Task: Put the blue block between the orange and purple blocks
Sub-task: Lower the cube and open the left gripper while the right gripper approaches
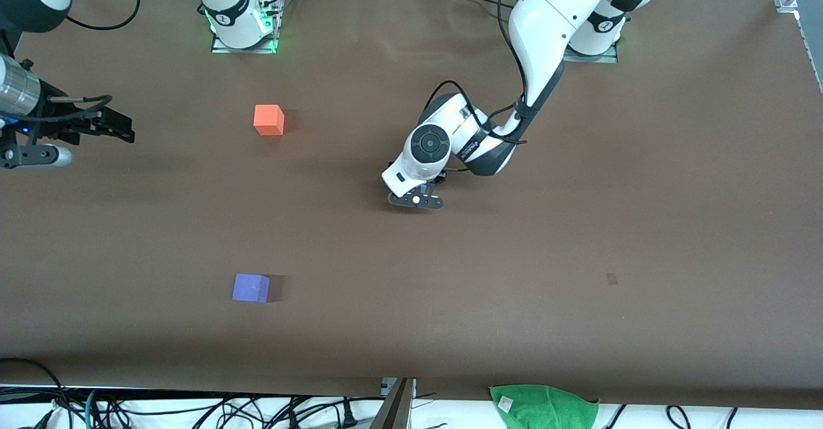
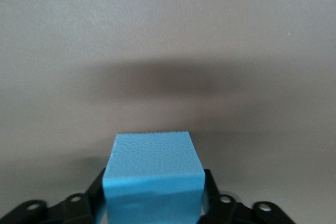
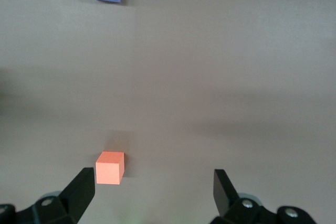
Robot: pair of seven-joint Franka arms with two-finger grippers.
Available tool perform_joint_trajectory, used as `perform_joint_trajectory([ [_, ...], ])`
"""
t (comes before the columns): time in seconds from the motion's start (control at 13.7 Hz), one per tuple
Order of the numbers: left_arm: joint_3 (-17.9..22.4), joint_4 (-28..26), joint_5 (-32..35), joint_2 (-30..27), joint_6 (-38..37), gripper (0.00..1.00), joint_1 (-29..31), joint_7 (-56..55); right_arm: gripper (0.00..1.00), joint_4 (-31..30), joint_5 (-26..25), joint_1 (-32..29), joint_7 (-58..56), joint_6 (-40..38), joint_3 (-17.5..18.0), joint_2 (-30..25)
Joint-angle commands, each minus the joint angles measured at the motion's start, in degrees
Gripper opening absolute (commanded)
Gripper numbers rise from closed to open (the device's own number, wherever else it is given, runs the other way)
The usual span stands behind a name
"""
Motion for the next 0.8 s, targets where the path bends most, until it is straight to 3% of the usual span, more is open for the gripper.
perform_joint_trajectory([
  [0.0, 0.07, 1.59, 1.22, -1.49, -3.54, 1.0, 0.34, -2.2, 1.0, 0.67, 0.02, -0.61, -0.88, 0.22, 0.27, 1.8],
  [0.44, -0.11, 1.77, 0.61, -12.9, -17.33, 1.0, 3.33, -1.76, 1.0, 0.67, 0.99, 1.15, 3.15, 2.67, 0.89, 4.18],
  [0.73, -0.72, 1.86, 0.43, -19.41, -25.15, 1.0, 10.17, 1.57, 1.0, 0.67, 2.57, 8.43, 16.3, 4.78, 0.97, 5.84],
])
